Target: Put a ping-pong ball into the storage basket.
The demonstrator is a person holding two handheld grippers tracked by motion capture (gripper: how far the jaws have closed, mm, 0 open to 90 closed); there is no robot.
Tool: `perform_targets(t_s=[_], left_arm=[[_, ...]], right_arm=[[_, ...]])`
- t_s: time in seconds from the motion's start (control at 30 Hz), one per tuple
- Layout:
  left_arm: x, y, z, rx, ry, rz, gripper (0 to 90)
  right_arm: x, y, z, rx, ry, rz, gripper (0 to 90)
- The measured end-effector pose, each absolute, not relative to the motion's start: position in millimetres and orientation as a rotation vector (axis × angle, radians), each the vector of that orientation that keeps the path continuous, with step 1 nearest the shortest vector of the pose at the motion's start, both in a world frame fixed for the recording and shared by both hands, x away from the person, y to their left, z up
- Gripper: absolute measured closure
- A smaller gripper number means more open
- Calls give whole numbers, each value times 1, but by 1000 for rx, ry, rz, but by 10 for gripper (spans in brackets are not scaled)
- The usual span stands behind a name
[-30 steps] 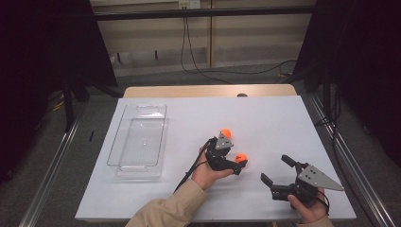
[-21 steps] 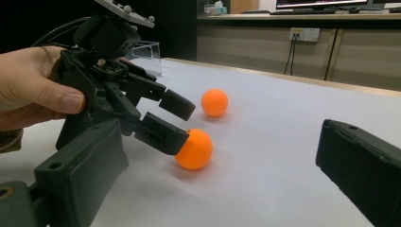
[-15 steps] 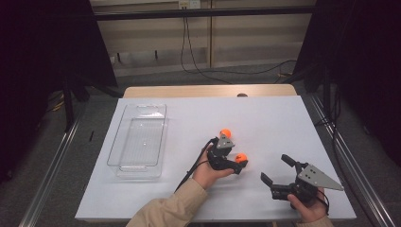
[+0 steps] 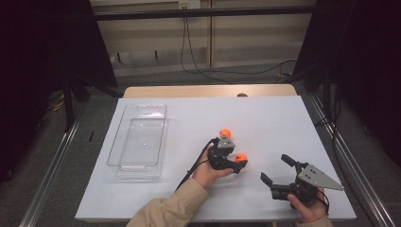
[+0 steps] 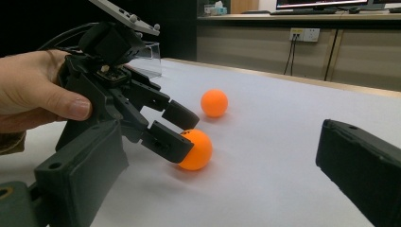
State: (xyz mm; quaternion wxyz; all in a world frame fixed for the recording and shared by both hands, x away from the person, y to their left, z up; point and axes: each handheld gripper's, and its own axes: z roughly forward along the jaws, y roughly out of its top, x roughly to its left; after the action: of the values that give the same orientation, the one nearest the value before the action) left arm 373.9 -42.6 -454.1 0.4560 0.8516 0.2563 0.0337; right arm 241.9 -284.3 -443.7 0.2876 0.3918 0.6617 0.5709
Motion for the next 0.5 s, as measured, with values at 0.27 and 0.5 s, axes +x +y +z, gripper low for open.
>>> perform_targets(t_s=[0.27, 0.5], left_arm=[[374, -45, -457, 2114, 626, 66, 339], [375, -46, -460, 2123, 627, 61, 366]], right_arm=[[242, -284, -444, 1046, 1769, 1527, 14], [242, -284, -444, 1046, 1768, 1527, 15]])
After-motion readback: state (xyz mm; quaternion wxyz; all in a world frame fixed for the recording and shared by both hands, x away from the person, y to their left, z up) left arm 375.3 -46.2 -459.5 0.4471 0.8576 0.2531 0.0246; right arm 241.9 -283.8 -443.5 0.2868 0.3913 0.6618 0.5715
